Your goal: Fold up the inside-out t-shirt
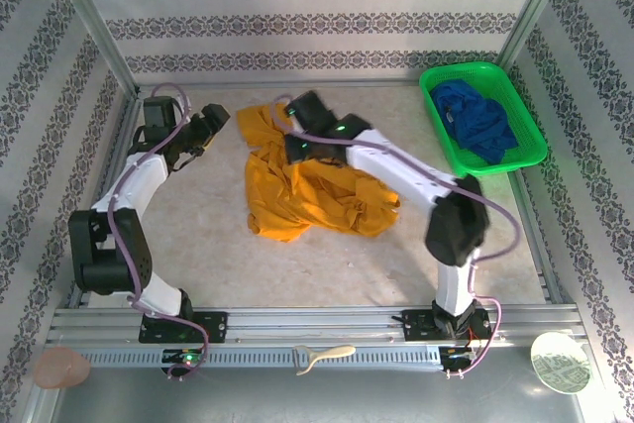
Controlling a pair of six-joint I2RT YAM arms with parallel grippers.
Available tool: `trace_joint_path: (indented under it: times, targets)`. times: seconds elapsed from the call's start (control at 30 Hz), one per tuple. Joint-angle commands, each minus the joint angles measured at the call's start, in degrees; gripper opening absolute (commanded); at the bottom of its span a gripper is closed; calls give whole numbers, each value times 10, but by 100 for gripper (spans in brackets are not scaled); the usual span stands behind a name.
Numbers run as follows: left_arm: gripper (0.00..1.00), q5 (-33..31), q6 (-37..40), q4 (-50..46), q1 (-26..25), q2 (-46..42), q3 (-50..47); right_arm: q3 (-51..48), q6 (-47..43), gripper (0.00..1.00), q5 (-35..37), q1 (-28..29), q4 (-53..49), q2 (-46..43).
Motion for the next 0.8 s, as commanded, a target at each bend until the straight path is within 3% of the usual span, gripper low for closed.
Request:
trace_joint_path:
  times: [0.0, 0.2, 0.37, 0.57, 0.77]
  targets:
    - [85, -3, 55, -43, -18, 46, 35, -66, -24, 0, -20, -37, -27, -79]
    - [85, -24, 95, -71, -36, 172, 125, -220, -20, 0, -30, -137, 2, -198]
    - [86, -37, 127, -123, -53, 284, 247, -291, -11, 0, -63, -205, 26, -244]
    - [86, -64, 150, -178, -64, 378, 364, -301, -15, 0, -76, -231, 28, -251]
    - [82, -73, 149, -186, -65, 419, 404, -291, -17, 0, -87, -240, 32, -247]
